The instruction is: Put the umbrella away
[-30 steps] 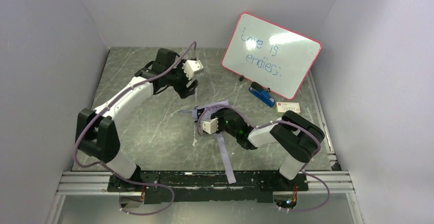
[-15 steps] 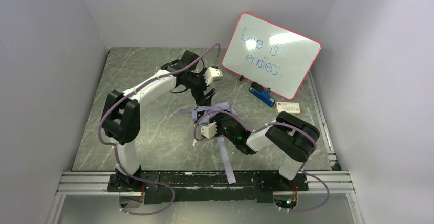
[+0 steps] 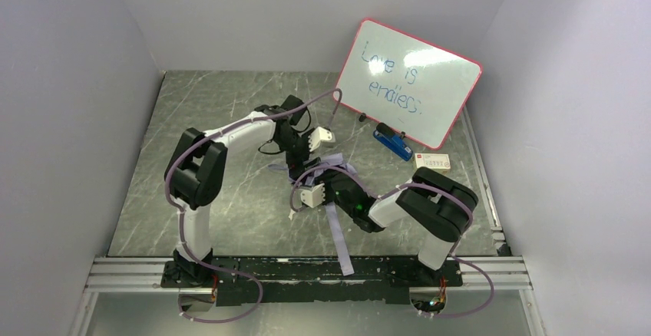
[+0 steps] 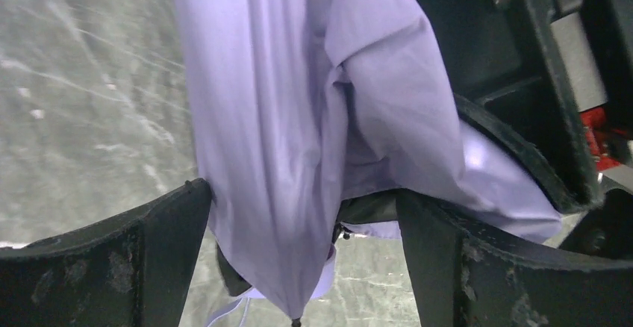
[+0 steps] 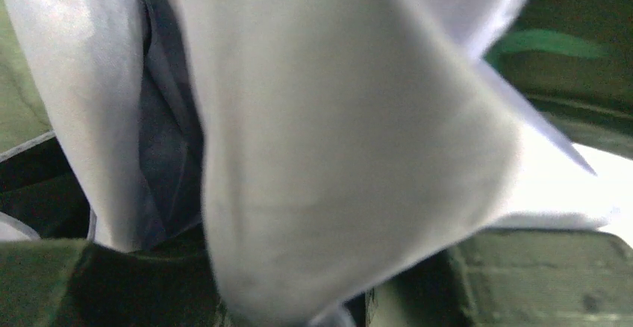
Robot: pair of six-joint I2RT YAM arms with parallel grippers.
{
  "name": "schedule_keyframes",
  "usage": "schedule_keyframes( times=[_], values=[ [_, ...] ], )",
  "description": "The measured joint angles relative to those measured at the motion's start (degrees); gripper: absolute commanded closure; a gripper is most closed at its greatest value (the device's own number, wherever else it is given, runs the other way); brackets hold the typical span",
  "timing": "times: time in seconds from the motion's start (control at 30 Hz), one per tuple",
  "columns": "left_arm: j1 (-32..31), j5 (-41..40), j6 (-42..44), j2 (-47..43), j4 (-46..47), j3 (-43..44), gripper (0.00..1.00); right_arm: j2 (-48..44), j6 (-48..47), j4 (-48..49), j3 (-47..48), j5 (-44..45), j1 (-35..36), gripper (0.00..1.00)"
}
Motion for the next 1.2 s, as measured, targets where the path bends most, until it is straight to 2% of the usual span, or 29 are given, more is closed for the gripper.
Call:
schedule_keyframes(
  times=[0.33, 0.4, 0.67, 0.77, 0.87, 0.93, 1.07, 1.2],
  values=[
    [-0.87, 0.02, 1.36, 1.99, 2.75, -2.34, 0.04, 0.42, -0.17, 0.07, -0.09, 0.04, 0.13, 0.88],
    [-0.90, 0.00, 1.07, 2.45, 3.37, -2.34, 0.09, 0.42, -0.17, 0.04, -0.11, 0.09, 0.13, 0.89],
    [-0.92, -1.53, 1.05, 3.28, 5.05, -2.12, 0.49, 0.42, -0.11, 0.42, -0.42, 0.24, 0.17, 0.87],
    [-1.05, -2.12, 0.98, 3.17, 5.62, -2.64, 0.59, 0.26, 0.02, 0.52, -0.52, 0.22, 0.22, 0.78],
    [-1.29, -2.12, 0.83, 2.69, 6.38, -3.48, 0.67, -1.03, 0.48, 0.07, -1.20, -0.07, 0.22, 0.57],
    [-1.70, -2.12, 0.79, 2.38, 6.86, -3.96, 0.69, -2.71, 1.18, -1.29, -1.84, -0.35, 0.24, 0.47],
    [-2.10, -2.58, 0.17, 2.23, 7.78, -4.39, 0.73, -8.33, 3.26, -5.05, -3.48, -1.16, 0.28, 0.40],
    [-2.25, -3.30, -0.81, 2.05, 8.39, -4.66, 0.77, -17.05, 6.36, -11.17, -4.81, -2.99, 0.39, 0.39]
  ],
)
